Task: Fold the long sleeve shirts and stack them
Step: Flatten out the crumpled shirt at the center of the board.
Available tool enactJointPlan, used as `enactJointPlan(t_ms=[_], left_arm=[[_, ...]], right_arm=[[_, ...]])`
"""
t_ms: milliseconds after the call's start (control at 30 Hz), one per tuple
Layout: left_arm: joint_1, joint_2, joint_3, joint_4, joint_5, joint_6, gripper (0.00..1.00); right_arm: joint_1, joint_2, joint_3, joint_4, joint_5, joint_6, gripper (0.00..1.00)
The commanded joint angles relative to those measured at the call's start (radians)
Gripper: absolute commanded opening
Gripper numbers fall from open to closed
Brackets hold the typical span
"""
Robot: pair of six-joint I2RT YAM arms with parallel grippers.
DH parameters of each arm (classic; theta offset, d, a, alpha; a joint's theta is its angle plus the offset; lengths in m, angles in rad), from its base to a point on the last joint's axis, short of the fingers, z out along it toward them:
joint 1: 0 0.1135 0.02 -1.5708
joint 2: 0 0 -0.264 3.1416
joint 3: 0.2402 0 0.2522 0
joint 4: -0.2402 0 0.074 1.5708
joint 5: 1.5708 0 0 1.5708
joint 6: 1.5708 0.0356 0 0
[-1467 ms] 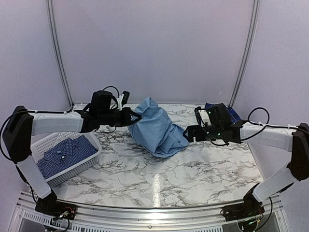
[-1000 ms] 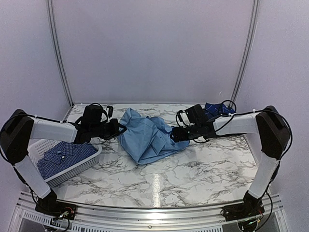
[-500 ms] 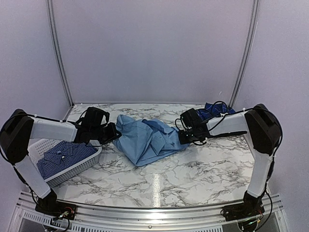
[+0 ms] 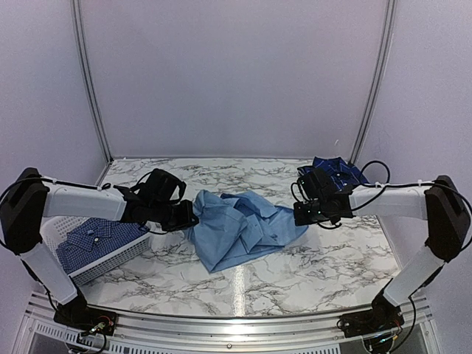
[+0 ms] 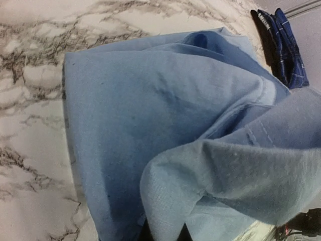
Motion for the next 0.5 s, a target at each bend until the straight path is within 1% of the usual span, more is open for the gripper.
enactJointPlan(t_ms=[0, 133, 267, 367, 467], left_arm=[[-0.006, -0.049, -0.074, -0.091, -0.079, -0.031, 0.00], [0.043, -0.063, -0.105, -0.130, -0.147, 0.011, 0.00], [0.152, -0.047, -0.105, -0.145, -0.149, 0.071, 0.00], [0.221, -0.004, -0.057, -0.153, -0.162, 0.122, 0.02], [0.268, 0.068, 0.036, -0.155, -0.143, 0.146, 0.04]], right_arm=[[0.011, -0.095, -0.032, -0.080, -0.031, 0.026, 0.00], [0.018, -0.179, -0.061, -0.104, -0.081, 0.013, 0.00], [0.047, -0.232, -0.080, -0.130, -0.145, 0.002, 0.00], [0.115, -0.246, -0.089, -0.150, -0.173, 0.001, 0.00], [0.205, -0.243, -0.095, -0.157, -0.210, 0.005, 0.00]])
